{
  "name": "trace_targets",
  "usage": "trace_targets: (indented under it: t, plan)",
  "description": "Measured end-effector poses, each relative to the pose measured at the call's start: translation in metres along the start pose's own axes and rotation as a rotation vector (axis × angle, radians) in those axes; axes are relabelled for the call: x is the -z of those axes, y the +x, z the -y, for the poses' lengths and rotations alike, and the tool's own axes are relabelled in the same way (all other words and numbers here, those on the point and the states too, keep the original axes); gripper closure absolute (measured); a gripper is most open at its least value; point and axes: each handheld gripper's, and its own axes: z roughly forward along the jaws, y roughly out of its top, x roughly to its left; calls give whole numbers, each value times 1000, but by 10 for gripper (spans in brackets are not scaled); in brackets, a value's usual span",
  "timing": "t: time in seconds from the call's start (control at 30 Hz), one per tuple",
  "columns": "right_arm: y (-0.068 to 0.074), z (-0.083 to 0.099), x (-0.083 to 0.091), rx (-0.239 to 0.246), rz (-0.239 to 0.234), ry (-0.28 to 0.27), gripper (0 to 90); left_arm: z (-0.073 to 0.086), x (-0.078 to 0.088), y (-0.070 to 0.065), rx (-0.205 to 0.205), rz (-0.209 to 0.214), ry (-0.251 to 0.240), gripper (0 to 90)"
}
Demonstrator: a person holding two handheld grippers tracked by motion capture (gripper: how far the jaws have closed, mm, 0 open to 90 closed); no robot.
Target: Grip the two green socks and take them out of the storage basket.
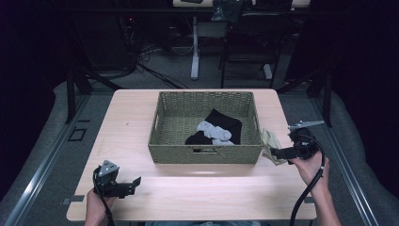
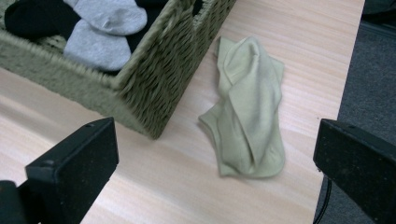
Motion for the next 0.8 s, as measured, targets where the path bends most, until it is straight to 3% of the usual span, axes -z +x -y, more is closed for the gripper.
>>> trace_targets:
  t: [0.17, 0.3, 0.47, 0.6, 0.8]
  plan:
    - [8, 13, 5, 12, -13, -13, 0, 0, 0, 0, -1, 0, 2, 1]
    - [18, 35, 8, 24, -19, -34, 0, 0, 0, 0, -3, 1, 4, 1]
    - [27, 59, 3, 29, -23, -11, 0, 0, -1, -1, -3, 4, 1, 1]
    - [29, 73, -4, 33, -29, 1, 0, 0, 0, -1, -9, 7, 1, 1]
    - [22, 76, -10, 13, -39, 26, 22, -1, -1, -1, -8, 7, 0, 1]
